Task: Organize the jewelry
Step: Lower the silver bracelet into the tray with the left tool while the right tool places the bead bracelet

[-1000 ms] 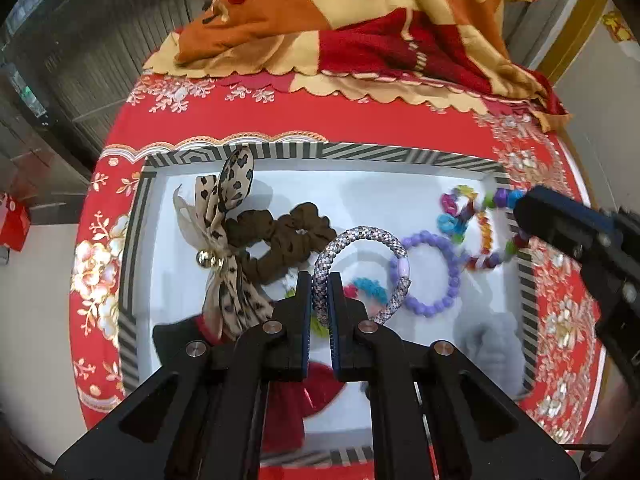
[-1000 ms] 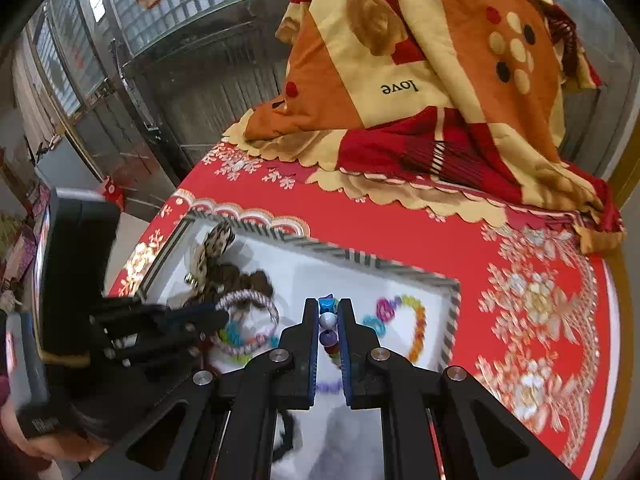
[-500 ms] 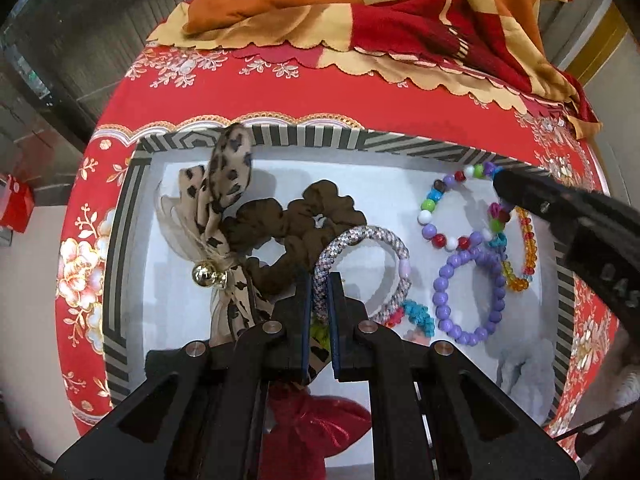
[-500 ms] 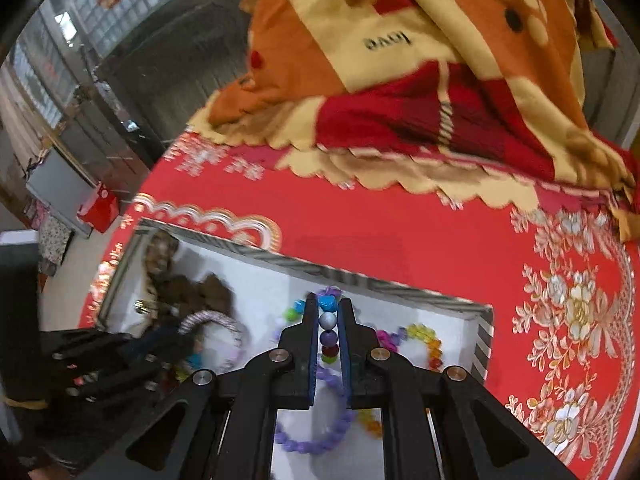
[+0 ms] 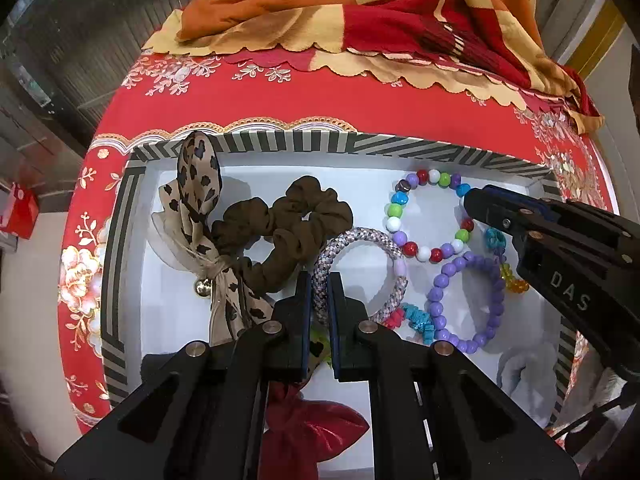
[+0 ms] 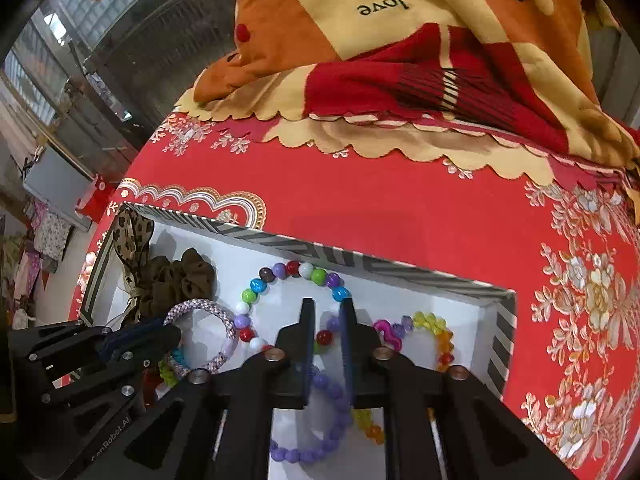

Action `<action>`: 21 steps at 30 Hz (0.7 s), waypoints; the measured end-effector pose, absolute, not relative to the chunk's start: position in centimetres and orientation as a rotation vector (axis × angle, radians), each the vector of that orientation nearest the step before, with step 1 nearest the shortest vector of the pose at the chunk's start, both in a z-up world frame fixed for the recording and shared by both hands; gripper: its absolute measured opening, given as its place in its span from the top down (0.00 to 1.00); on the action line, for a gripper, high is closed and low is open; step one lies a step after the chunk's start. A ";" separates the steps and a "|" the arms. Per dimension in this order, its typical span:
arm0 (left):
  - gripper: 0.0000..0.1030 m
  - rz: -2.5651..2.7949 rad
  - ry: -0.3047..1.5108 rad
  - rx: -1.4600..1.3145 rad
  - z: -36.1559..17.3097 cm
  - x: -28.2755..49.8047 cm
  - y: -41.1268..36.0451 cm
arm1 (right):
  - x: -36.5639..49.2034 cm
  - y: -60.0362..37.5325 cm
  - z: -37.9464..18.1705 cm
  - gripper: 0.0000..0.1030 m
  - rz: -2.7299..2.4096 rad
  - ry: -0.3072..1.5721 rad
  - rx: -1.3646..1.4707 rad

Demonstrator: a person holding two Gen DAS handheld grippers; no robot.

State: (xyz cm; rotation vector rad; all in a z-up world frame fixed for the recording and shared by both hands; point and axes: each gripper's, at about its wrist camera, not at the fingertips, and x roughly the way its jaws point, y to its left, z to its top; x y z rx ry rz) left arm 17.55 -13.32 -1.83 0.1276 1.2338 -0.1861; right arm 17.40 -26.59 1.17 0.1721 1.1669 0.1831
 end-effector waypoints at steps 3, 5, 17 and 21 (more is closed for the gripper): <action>0.93 -0.178 1.229 0.132 -1.7 17.3 -13.3 | 16.8 -26.8 1.9 0.79 0.184 1.153 0.183; 0.89 -0.178 1.229 0.134 -1.5 17.0 -13.3 | 16.0 -27.0 2.8 0.78 0.184 1.135 0.191; 0.66 -0.164 1.125 0.133 2.9 12.4 -11.7 | 8.6 -27.3 7.5 0.69 0.135 1.037 0.220; 0.66 -0.150 1.074 0.144 4.4 9.4 -10.7 | 5.0 -26.9 8.7 0.67 0.120 1.007 0.240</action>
